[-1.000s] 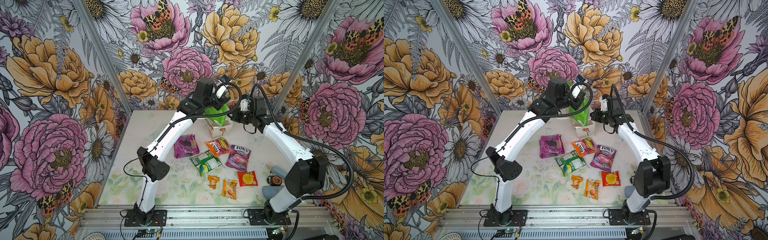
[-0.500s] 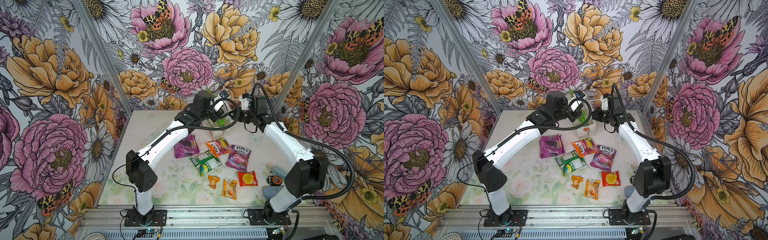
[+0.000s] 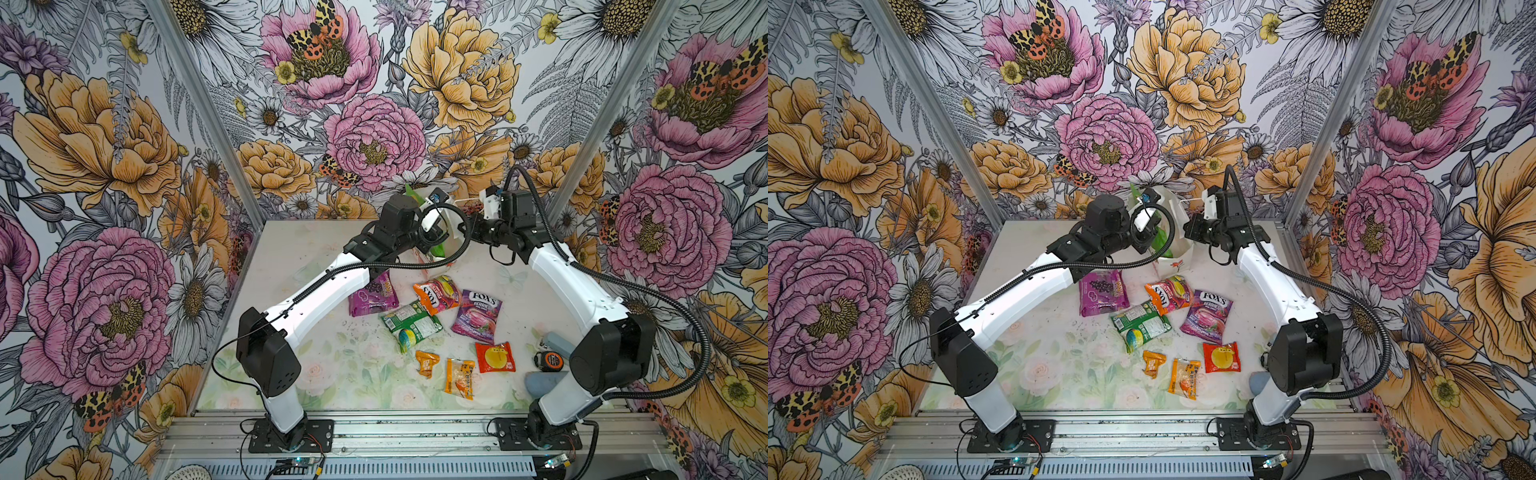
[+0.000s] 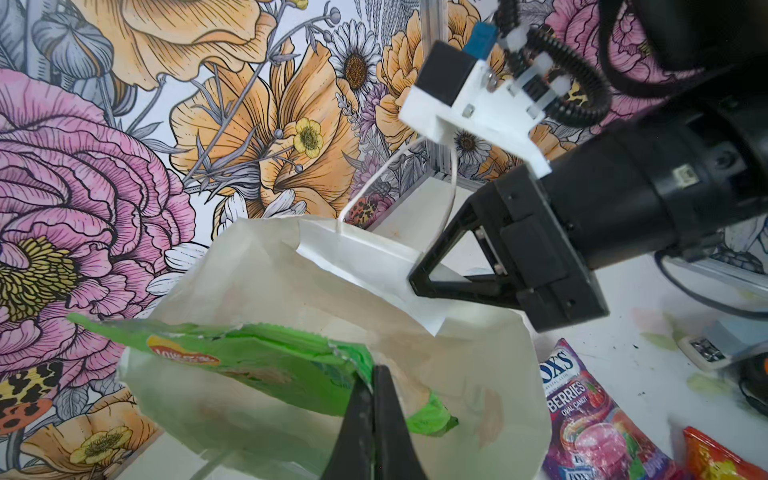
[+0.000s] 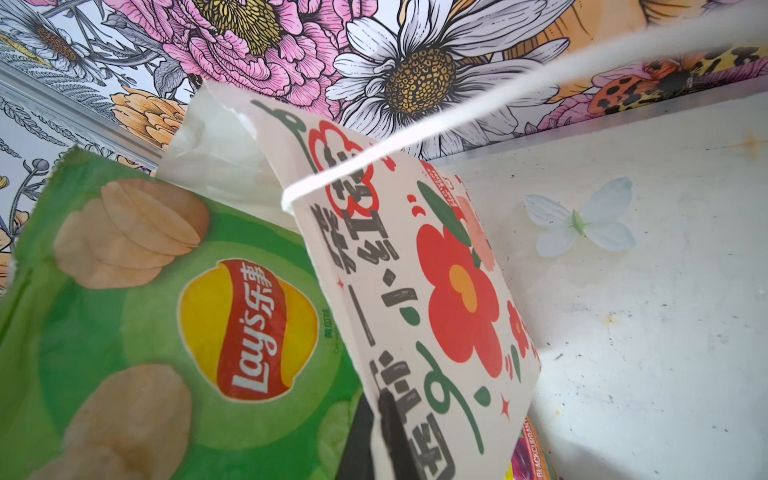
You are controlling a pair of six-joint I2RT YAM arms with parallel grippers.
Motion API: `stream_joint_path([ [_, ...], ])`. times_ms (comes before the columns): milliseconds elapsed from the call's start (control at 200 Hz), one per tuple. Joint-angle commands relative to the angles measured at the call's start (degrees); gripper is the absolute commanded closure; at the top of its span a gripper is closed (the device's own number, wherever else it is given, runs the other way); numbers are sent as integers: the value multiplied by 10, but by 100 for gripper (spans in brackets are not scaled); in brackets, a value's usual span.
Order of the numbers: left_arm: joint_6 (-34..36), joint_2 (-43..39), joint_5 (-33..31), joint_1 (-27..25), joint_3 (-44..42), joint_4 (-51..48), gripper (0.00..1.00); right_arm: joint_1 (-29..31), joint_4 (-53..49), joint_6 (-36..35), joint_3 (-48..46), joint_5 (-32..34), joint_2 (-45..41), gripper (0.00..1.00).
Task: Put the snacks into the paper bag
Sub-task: 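Lower the chips bag into the paper bag's opening with the left gripper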
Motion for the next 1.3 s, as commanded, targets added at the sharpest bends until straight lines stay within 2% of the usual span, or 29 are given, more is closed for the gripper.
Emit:
stream_joint_path([
  [0, -14, -1, -14, -6, -7, 19, 100, -3, -7, 13, 28, 2, -11, 100],
  [455, -35, 47, -53, -14, 30, -45, 100, -2, -21, 17, 27, 2, -24, 100],
  [706, -56, 64, -75, -15, 37, -45, 100, -3, -22, 11, 23, 20, -31, 100],
  [841, -76, 58, -83, -19, 38, -50, 85, -3, -22, 8, 20, 29, -34, 100],
  [1041, -138, -11, -101, -40, 30, -62, 53, -3, -22, 2, 20, 30, -37, 100],
  [1126, -159, -38, -108, -50, 20, -62, 44, -5, -22, -8, 18, 37, -41, 100],
  [1296, -218, -107, -106, -50, -27, -52, 33, -11, -22, -19, 11, 47, -49, 100],
])
